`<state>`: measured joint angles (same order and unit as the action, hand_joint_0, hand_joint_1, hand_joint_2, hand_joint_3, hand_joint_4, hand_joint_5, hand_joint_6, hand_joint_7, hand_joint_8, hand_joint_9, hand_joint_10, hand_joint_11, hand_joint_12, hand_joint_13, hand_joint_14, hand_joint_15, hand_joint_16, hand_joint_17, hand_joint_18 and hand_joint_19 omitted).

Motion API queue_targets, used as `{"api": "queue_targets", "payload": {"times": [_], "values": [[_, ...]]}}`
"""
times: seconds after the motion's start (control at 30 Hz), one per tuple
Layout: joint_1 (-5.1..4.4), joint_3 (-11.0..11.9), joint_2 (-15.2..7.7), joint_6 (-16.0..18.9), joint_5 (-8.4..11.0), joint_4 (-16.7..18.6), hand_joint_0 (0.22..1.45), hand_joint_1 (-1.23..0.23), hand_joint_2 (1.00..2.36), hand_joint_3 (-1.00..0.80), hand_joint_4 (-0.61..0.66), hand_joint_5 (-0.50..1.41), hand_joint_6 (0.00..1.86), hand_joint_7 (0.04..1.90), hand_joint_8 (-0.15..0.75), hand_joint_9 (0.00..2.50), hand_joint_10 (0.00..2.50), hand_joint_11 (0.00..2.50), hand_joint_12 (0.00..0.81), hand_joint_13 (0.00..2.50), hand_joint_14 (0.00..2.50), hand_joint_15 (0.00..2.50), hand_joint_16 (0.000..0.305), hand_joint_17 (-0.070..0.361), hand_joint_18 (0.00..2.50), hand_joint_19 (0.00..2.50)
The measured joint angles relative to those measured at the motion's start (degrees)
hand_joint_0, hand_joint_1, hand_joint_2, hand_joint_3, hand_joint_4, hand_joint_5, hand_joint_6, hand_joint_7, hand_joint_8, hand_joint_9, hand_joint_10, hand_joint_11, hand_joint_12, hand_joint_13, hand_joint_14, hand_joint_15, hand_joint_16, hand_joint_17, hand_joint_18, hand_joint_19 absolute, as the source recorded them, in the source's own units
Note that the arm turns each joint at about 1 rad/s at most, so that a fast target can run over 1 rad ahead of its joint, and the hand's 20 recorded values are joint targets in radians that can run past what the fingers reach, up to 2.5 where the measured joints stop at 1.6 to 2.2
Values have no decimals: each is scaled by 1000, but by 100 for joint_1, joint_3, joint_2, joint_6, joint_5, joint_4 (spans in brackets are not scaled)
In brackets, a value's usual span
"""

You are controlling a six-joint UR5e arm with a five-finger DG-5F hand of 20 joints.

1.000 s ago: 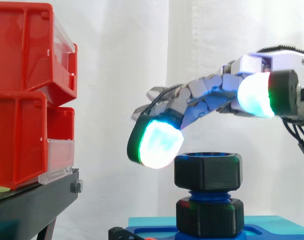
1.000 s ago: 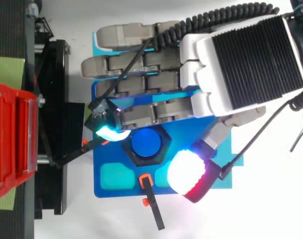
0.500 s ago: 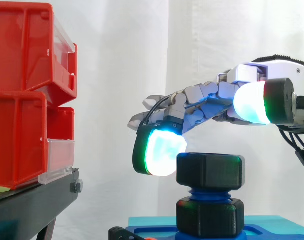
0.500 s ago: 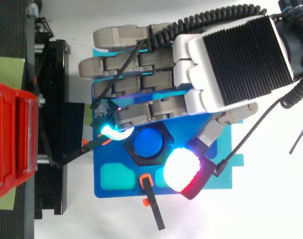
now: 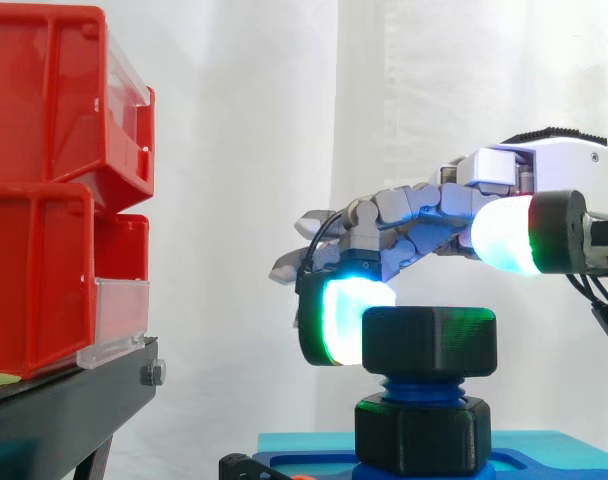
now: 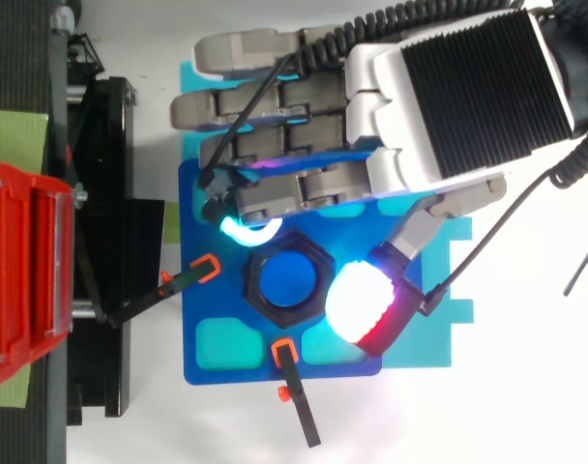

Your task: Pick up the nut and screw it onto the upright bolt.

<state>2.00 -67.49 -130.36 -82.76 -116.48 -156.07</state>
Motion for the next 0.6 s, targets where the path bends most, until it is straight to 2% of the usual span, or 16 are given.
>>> {"api": "queue_targets", "payload": {"times": [0.07,0.17,0.37,0.57,0.6], "values": [[28,0,0,-5,-21,7,532,-147,1000,-500,181,12,500,1477,241,716,0,0,284,368,0,0,28,64,0,0],[67,0,1,-10,-43,12,532,-142,1000,-500,176,11,582,1308,244,788,0,0,266,423,0,0,26,58,55,0],[117,0,1,-7,-106,-2,527,-153,1000,-500,163,13,661,1141,251,909,0,0,235,551,0,0,20,46,196,0],[171,5,1,2,-167,17,524,-146,1000,-500,167,19,649,1153,259,961,0,0,231,578,0,0,20,44,225,0],[183,15,1,3,-175,23,522,-140,1000,-500,169,21,610,1235,258,961,0,0,234,569,0,0,20,44,221,0]]}}
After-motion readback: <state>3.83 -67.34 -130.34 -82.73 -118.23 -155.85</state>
